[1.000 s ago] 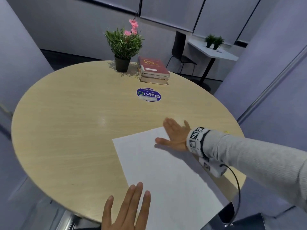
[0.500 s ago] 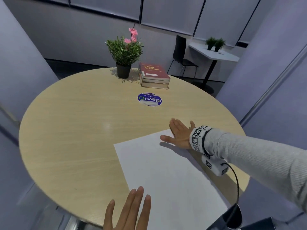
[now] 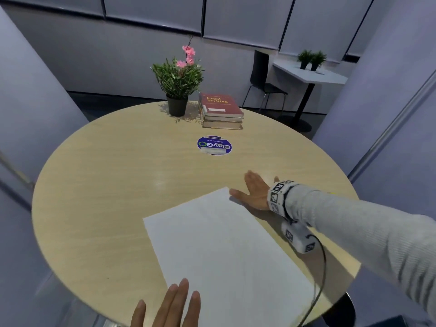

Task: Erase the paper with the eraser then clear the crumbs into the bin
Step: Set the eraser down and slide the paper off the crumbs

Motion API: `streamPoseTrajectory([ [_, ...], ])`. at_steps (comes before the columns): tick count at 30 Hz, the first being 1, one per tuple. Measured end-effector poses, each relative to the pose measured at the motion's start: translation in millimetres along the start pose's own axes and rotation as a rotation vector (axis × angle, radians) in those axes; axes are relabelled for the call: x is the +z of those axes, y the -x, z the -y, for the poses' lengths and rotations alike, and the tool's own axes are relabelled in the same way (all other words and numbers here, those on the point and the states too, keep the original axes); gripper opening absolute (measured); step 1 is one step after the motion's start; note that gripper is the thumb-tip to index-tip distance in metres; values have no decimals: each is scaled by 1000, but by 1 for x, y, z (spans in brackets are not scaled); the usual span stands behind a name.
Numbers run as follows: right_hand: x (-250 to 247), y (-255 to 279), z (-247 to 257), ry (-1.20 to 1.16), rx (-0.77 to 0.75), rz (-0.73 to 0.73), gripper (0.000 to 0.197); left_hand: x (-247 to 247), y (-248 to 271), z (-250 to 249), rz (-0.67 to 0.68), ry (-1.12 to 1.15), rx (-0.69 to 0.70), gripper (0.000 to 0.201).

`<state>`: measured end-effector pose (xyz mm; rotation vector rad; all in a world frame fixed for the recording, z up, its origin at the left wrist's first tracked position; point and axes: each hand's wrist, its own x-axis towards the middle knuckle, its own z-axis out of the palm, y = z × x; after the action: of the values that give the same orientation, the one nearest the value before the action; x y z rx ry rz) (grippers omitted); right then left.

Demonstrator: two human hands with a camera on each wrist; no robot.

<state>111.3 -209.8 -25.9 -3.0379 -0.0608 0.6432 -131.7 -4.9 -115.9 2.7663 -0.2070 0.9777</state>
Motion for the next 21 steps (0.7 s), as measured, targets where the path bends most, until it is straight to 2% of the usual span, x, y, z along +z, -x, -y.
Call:
streamPoseTrajectory([
  [2, 0, 8, -10, 18, 10, -13, 101, -7, 0, 11, 21, -8, 44, 44],
  [3, 3, 15, -3, 28, -45, -17, 101, -10, -1, 18, 33, -14, 65, 43],
  [6, 24, 52, 46, 67, -395, 40, 99, -20, -4, 38, 62, -16, 68, 34],
  [8, 37, 74, 71, 149, -551, 122, 98, -28, -6, 48, 88, -23, 70, 28],
  [10, 39, 73, 62, 161, -543, 117, 97, -38, -8, 55, 170, -26, 89, 30],
  [15, 18, 52, -21, 147, -149, 56, 97, -55, -15, 78, 445, -52, 227, 65],
  [17, 14, 61, -30, 130, -91, 58, 99, -55, -20, 87, 522, -81, 263, 73],
  [19, 21, 81, -10, 170, -245, 21, 100, -50, -21, 96, 528, -82, 279, 81],
  [21, 32, 110, 23, 211, -507, 48, 100, -49, -27, 98, 534, -70, 281, 81],
])
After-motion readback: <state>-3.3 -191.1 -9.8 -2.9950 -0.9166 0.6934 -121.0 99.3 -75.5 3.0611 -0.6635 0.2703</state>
